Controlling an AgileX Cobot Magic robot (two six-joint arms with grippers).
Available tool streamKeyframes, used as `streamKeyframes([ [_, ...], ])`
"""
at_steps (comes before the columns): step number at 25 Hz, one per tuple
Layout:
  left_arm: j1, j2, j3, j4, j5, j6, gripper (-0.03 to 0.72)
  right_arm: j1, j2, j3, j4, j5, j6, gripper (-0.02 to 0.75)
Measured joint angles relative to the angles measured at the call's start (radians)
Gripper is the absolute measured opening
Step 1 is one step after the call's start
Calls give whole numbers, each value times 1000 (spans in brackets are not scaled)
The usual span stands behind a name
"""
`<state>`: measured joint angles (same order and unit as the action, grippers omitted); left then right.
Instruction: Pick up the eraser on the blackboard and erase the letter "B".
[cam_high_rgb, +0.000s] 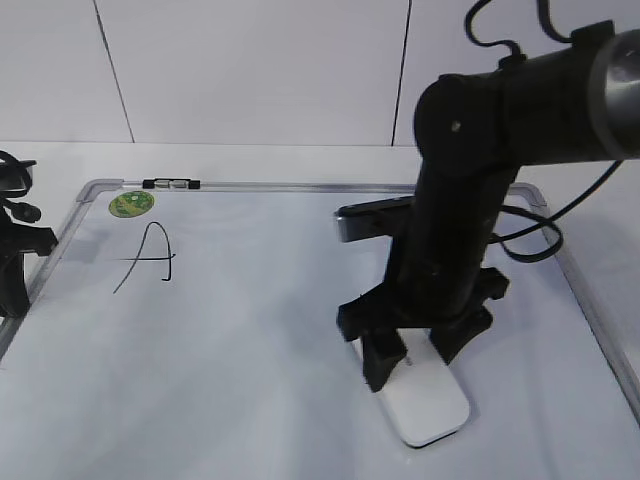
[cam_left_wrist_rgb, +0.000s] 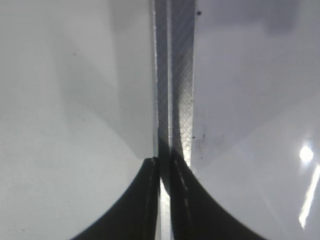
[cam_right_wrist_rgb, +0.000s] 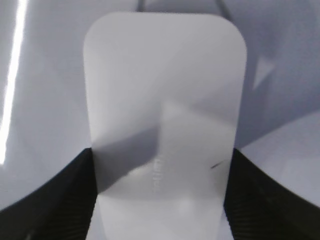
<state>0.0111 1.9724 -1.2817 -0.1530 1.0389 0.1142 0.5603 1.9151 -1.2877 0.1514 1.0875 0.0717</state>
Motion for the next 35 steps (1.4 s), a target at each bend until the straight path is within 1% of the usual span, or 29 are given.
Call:
streamKeyframes([
  [4, 0, 0, 0, 0, 0, 0, 36, 118, 2, -2, 31, -49, -3, 548],
  [6, 0, 0, 0, -2, 0, 0, 36, 156, 4, -7, 49, -63, 4, 548],
  [9, 0, 0, 0, -2, 2, 0, 36, 170, 16, -29, 60, -69, 20, 548],
  [12, 0, 0, -1, -6, 5, 0, 36, 163, 22, -52, 3, -71, 74, 548],
  [15, 0, 0, -1, -6, 5, 0, 36, 138, 22, -66, -99, -81, 128, 548],
  [17, 0, 0, -1, -6, 5, 0, 36, 113, 31, -76, -145, -69, 154, 548],
  [23, 0, 2, -1, -8, 5, 0, 36, 35, 76, -137, -160, 6, 170, 548],
  [30, 0, 2, -1, -10, 5, 0, 36, -114, 80, -146, -180, 34, 170, 548],
  [32, 0, 2, -1, -10, 5, 0, 36, -134, 80, -146, -193, 44, 168, 548],
  [35, 0, 2, -1, -10, 5, 0, 36, -134, 80, -146, -195, 45, 163, 548],
])
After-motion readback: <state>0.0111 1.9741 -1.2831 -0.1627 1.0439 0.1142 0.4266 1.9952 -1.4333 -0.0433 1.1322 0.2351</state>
